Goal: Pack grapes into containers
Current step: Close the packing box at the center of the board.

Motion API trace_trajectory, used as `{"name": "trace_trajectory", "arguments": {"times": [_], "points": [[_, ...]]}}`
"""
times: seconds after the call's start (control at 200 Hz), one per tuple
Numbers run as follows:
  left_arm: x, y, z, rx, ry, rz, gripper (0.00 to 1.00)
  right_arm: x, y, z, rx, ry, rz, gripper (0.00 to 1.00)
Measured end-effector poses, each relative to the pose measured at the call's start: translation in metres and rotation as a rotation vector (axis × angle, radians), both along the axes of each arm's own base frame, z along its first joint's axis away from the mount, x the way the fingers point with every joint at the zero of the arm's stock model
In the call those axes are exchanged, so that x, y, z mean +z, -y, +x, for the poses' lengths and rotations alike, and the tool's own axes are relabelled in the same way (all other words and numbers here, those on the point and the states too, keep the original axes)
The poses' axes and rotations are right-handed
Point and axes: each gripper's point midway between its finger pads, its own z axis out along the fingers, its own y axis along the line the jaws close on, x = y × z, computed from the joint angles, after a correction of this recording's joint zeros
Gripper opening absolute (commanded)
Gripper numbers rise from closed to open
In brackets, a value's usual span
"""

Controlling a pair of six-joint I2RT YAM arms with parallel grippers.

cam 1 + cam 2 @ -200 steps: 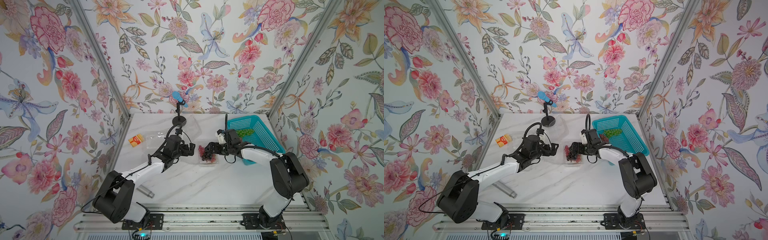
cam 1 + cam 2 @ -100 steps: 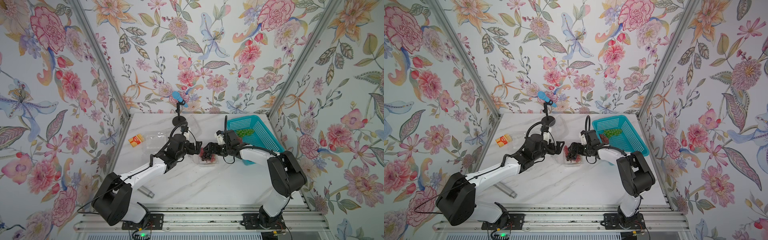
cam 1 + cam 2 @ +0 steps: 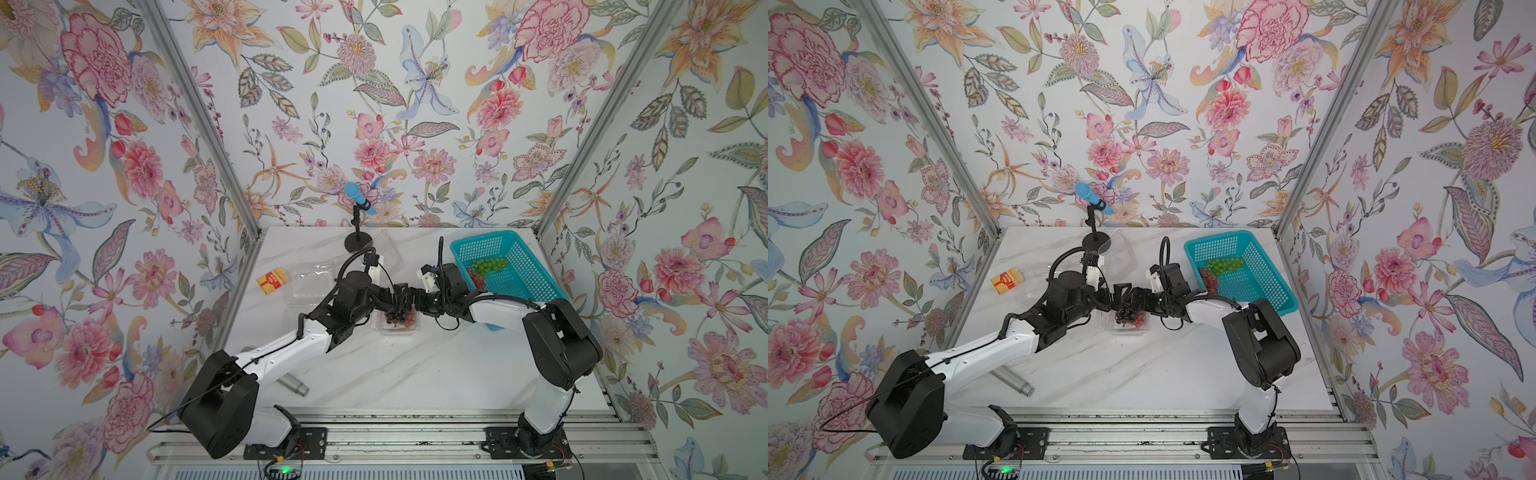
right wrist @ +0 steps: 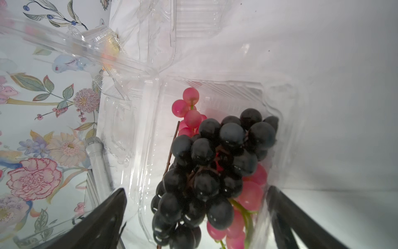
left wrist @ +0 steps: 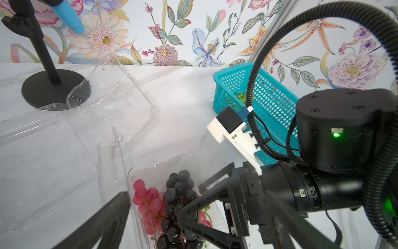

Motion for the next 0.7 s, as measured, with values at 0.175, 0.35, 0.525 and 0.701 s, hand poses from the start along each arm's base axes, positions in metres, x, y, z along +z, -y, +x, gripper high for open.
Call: {"name": "trace_trajectory", "arguments": {"times": [0.175,0.35,0.525,0.701], "points": [[-0.001,0.004,-0.003,-0.010,0.012,-0.011,1.00,-0.010,0.023,0.004,-0.044,-0.023,-0.005,0.99],[0.000,0.010,-0.007,-0.024,0.031,-0.043,1.00,-0.007,0.047,0.007,-0.089,-0.025,-0.020,1.00],[-0.012,0.029,-0.011,-0.056,0.019,-0.056,1.00,0.013,0.053,0.003,-0.087,0.027,-0.010,1.00],[-0.036,0.042,-0.011,-0.070,-0.028,-0.052,1.00,0.012,0.061,-0.003,-0.093,0.031,-0.022,1.00]]}}
